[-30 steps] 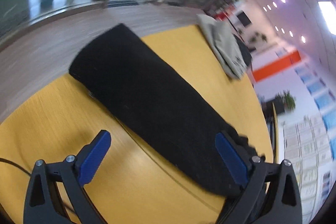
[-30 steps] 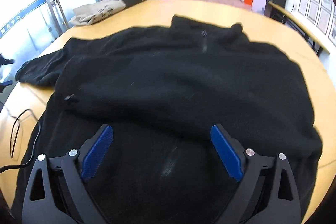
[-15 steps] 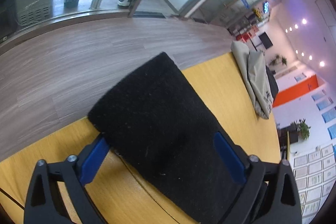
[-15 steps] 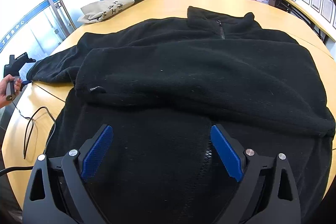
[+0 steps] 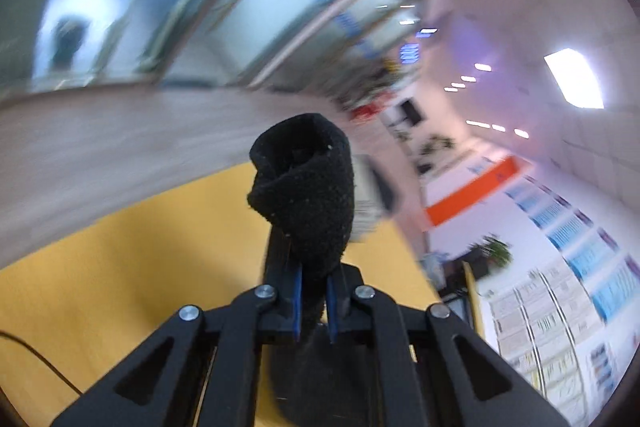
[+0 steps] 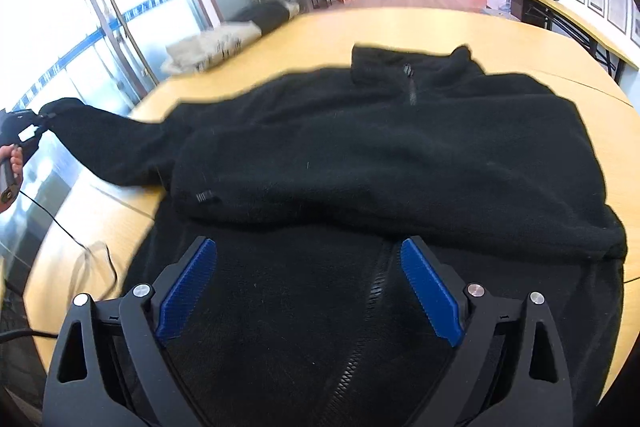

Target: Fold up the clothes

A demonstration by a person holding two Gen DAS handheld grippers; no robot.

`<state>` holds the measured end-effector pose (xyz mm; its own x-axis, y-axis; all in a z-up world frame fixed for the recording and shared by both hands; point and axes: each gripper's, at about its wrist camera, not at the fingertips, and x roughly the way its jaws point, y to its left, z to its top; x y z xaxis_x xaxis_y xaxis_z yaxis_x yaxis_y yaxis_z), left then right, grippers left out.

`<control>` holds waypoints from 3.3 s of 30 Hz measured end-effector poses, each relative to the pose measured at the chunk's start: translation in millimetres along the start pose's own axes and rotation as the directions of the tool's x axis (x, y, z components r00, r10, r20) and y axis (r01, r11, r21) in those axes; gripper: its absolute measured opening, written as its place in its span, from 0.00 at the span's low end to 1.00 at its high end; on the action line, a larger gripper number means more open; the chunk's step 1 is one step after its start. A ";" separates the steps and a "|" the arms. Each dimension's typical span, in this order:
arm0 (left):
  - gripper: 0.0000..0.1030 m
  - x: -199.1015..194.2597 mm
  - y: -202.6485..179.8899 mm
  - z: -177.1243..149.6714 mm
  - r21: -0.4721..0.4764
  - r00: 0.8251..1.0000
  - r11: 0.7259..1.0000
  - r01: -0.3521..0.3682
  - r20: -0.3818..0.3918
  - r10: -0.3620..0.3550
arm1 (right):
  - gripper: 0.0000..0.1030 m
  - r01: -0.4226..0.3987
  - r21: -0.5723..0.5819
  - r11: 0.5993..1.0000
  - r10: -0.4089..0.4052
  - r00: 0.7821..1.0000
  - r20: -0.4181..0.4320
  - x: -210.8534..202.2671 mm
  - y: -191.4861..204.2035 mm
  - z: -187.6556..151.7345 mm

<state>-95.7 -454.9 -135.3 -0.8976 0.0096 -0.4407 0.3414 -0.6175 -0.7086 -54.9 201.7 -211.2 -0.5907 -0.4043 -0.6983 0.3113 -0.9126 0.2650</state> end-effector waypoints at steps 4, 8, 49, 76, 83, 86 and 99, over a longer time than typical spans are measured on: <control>0.09 -16.3 -141.8 -56.8 0.192 0.986 0.968 0.160 -0.072 -0.149 | 0.93 -0.074 0.048 0.996 0.069 0.993 0.098 -44.5 -23.1 18.5; 0.09 0.6 -260.9 -161.0 0.304 0.930 0.890 0.340 -0.248 -0.271 | 0.93 -0.111 0.076 0.991 0.094 0.976 0.198 -98.5 -57.6 36.5; 0.92 147.8 -168.7 -303.0 0.532 0.750 0.753 0.388 -0.657 0.078 | 0.07 0.001 0.377 0.926 0.033 0.996 -0.084 -0.7 -215.2 45.9; 0.93 157.8 -199.0 -309.9 0.573 0.731 0.652 0.496 -0.681 0.042 | 0.88 0.090 0.091 0.992 -0.099 0.990 0.102 -53.5 -205.2 71.1; 0.82 185.2 -152.4 -327.4 0.565 0.733 0.689 0.455 -0.676 0.070 | 0.66 0.070 0.013 0.997 -0.067 0.986 -0.155 54.8 -193.2 41.3; 0.78 188.0 -155.2 -321.0 0.561 0.728 0.705 0.434 -0.679 0.092 | 0.58 0.063 0.060 0.996 -0.056 0.993 -0.107 47.1 -209.4 38.4; 0.88 60.8 -163.9 -249.7 0.631 0.810 0.743 0.223 -0.544 0.218 | 0.94 0.087 0.026 0.996 -0.087 0.996 0.003 -48.1 -198.2 42.1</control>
<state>-136.5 -156.7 -183.5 -0.5012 0.3006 -0.8115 -0.1228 -0.9529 -0.2772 -119.5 399.4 -202.2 -0.6176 -0.3236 -0.7169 0.2395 -0.9455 0.2205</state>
